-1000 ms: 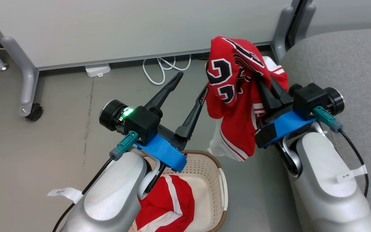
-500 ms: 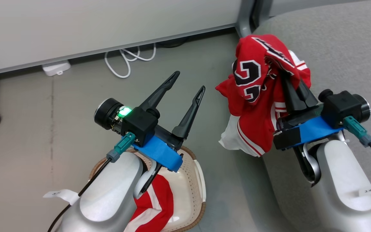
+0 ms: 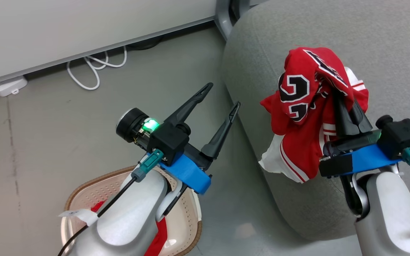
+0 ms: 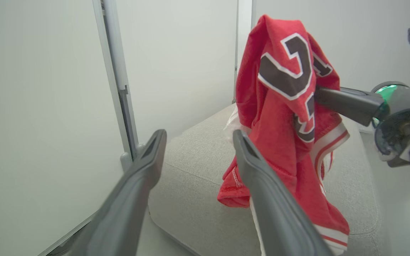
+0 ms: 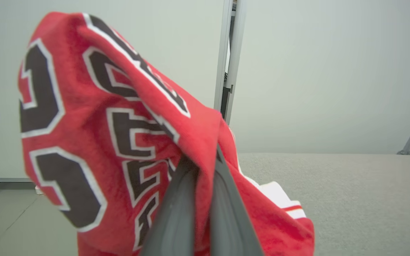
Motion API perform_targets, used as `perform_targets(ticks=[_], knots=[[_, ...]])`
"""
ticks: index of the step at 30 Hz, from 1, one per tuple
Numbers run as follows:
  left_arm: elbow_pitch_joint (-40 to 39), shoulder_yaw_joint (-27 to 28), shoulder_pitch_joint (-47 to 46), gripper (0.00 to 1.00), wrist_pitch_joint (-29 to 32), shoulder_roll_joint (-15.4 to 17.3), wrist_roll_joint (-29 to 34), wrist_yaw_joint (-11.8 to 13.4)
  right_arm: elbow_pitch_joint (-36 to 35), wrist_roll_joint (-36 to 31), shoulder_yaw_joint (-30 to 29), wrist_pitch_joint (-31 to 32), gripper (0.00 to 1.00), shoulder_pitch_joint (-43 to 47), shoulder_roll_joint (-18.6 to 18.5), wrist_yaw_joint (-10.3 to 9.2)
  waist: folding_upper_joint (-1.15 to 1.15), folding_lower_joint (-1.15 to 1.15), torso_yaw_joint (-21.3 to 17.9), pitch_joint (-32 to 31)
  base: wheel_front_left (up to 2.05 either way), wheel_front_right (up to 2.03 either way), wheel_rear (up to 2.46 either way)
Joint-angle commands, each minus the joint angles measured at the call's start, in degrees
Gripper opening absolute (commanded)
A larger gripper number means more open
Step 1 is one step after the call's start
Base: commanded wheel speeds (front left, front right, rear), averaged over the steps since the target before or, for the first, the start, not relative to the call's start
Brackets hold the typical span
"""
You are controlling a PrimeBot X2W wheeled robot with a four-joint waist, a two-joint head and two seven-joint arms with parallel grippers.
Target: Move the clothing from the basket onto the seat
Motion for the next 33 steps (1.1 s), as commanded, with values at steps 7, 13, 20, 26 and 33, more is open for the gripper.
perform_targets(ticks=[7, 13, 20, 26, 33], knots=[[0.72, -1.65, -1.47, 1.00, -0.28, -0.43, -0.51, -0.35, -2.17, 0.28, -2.20, -0.05, 0.00, 4.20, 1.04, 0.03, 0.00, 0.00, -2.99, 0.47, 0.00, 0.00, 0.00], [0.91, -3.08, -1.95, 1.00, -0.28, -0.81, -0.53, -0.39, -3.34, 0.44, -3.45, -0.05, 0.00, 6.82, 1.56, 0.03, 0.00, 0.00, -4.16, 0.74, 0.00, 0.00, 0.00], [1.05, -3.44, -1.92, 1.00, -0.28, -0.44, -1.02, -0.45, -4.28, 0.49, -3.68, -0.05, 0.00, 7.57, 1.83, 0.03, 0.00, 0.00, -4.58, 0.60, 0.00, 0.00, 0.00], [-0.07, -2.58, -2.55, 1.00, -0.28, -0.08, -0.80, -0.42, -7.25, 0.71, -4.34, -0.05, 0.00, 4.11, 1.87, 0.03, 0.00, 0.00, -3.94, 2.10, 0.00, 0.00, 0.00], [-1.63, -1.75, -4.59, 1.00, -0.12, 1.59, 0.33, 0.31, -9.09, 0.96, -5.21, -0.05, 0.00, -6.05, -1.81, 0.03, 0.00, 0.00, -3.17, 8.17, 0.00, 0.00, 0.00]])
